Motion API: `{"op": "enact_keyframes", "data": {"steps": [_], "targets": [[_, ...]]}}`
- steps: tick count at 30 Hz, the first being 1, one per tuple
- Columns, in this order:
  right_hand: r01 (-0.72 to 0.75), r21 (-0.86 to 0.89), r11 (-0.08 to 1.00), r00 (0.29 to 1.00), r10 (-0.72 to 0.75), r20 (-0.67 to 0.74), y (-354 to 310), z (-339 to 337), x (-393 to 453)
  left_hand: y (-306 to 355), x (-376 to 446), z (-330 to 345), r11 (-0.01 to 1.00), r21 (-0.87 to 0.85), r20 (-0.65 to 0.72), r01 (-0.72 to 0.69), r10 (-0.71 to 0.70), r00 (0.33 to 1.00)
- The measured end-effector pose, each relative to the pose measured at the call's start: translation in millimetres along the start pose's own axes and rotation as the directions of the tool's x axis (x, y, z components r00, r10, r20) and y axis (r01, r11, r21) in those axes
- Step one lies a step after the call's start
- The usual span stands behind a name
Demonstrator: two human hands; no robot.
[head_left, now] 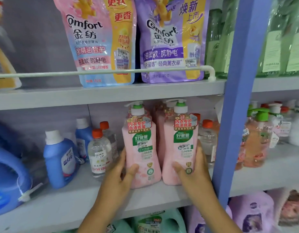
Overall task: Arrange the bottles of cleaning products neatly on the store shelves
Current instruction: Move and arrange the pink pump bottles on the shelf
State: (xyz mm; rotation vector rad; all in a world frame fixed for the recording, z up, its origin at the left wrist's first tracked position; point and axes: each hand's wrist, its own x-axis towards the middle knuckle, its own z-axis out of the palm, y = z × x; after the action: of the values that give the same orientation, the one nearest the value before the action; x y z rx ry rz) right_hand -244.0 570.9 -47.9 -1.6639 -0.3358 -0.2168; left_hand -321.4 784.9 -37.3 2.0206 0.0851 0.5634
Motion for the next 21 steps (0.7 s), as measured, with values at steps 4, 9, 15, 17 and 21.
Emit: {"op": "enact_keyframes", "data": {"steps": [4, 9, 15, 17, 21], "targets": [[0.051, -0.082, 0.995, 0.999, -0.050, 0.019, 8, 2, 8, -6, -5, 5, 0.995, 0.093, -0.032, 0.038, -0.035, 0.999], [0.046, -0.097, 0.994, 0.998, -0.040, 0.057, 9, 4, 21, -13, 7, 7, 0.994, 0.048, -0.053, 0.097, -0.095, 0.994], [0.048, -0.070, 0.996, 0.998, -0.045, 0.034, 18, 6, 18, -21, 15, 1, 0.993, -0.002, 0.032, 0.116, -0.116, 0.993], [0.047, -0.085, 0.995, 0.998, -0.044, 0.036, 18, 7, 19, -20, 14, 0, 0.994, 0.026, 0.034, 0.107, -0.107, 0.994], [0.058, -0.139, 0.989, 0.998, -0.062, -0.023, 11, 9, 14, -18, 6, 0, 0.996, 0.028, 0.029, 0.085, -0.086, 0.996]]}}
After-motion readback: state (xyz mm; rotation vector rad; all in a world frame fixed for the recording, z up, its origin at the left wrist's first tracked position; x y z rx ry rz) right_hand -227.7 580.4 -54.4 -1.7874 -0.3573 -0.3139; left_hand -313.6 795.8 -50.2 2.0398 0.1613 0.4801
